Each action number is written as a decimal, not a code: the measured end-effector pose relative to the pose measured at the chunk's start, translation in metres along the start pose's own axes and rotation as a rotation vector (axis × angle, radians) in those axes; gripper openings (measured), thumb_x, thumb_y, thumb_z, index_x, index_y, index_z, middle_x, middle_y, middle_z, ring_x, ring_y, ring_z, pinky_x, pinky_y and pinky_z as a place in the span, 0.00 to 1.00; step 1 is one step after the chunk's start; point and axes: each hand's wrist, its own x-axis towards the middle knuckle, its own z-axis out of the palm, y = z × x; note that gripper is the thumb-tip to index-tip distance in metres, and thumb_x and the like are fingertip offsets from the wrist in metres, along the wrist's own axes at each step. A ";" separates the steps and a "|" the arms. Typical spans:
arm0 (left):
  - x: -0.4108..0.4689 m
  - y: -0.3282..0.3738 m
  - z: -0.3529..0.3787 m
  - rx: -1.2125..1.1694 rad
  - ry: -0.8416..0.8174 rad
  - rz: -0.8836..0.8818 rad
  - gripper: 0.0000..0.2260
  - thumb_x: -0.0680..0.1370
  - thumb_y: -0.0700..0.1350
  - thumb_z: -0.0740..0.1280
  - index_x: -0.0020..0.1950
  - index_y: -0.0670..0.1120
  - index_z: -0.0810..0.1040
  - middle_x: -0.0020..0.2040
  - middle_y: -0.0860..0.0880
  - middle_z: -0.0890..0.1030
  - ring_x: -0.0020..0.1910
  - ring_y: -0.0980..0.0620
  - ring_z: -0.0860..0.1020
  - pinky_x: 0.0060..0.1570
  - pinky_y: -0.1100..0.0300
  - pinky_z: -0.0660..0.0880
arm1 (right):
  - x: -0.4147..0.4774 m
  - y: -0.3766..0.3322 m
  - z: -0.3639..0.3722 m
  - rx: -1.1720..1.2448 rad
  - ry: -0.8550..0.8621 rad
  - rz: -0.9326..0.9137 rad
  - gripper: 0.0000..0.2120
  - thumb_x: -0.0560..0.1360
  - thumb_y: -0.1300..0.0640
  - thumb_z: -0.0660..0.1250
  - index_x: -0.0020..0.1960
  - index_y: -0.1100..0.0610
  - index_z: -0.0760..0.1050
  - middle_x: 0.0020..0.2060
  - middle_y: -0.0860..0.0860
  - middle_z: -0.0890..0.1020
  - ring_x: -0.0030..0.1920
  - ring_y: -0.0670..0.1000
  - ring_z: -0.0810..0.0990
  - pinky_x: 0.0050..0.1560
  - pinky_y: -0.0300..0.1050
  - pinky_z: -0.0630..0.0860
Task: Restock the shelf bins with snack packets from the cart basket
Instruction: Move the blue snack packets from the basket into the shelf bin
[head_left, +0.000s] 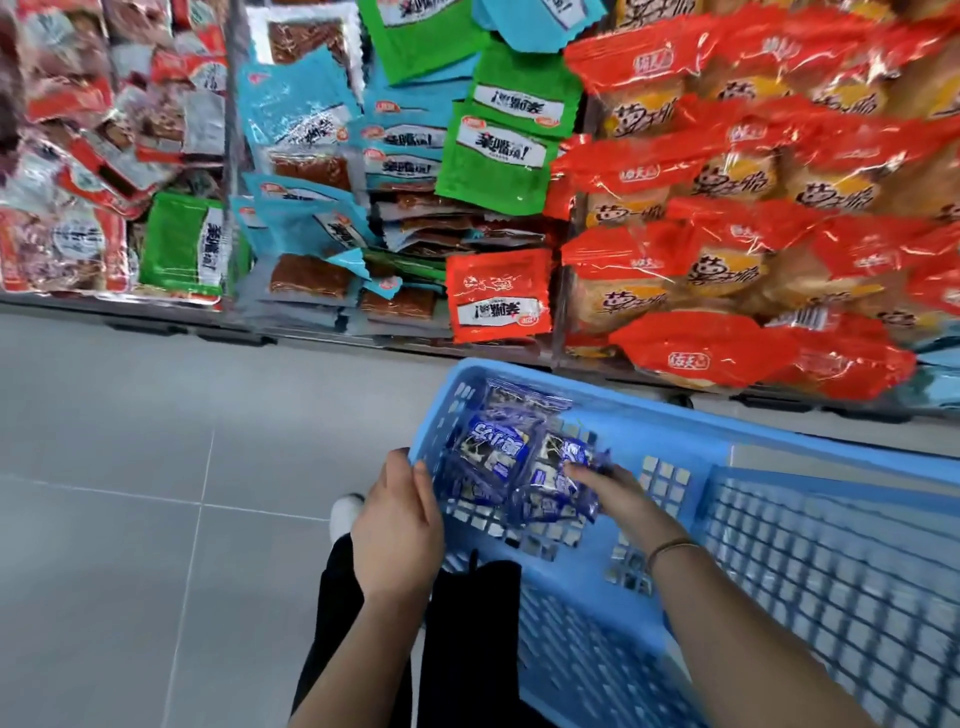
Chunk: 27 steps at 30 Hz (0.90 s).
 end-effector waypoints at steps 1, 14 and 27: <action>0.000 0.000 0.000 -0.001 -0.001 0.004 0.08 0.82 0.50 0.51 0.43 0.51 0.58 0.33 0.51 0.68 0.33 0.40 0.73 0.33 0.56 0.62 | -0.003 0.003 0.003 0.029 -0.026 0.015 0.32 0.68 0.46 0.74 0.66 0.60 0.71 0.53 0.54 0.78 0.55 0.55 0.76 0.58 0.51 0.71; -0.002 0.003 -0.005 -0.094 -0.009 -0.010 0.08 0.81 0.44 0.56 0.57 0.43 0.69 0.46 0.44 0.76 0.47 0.39 0.75 0.42 0.50 0.71 | -0.056 0.028 -0.012 0.669 -0.069 0.114 0.09 0.74 0.64 0.68 0.54 0.60 0.76 0.43 0.58 0.83 0.39 0.55 0.82 0.41 0.51 0.80; -0.052 0.069 -0.014 -0.840 -0.552 -0.133 0.14 0.73 0.43 0.74 0.49 0.64 0.82 0.47 0.62 0.84 0.50 0.64 0.81 0.47 0.72 0.74 | -0.138 -0.001 0.029 0.883 -0.386 -0.077 0.13 0.72 0.57 0.62 0.48 0.58 0.84 0.49 0.59 0.84 0.47 0.55 0.84 0.45 0.47 0.81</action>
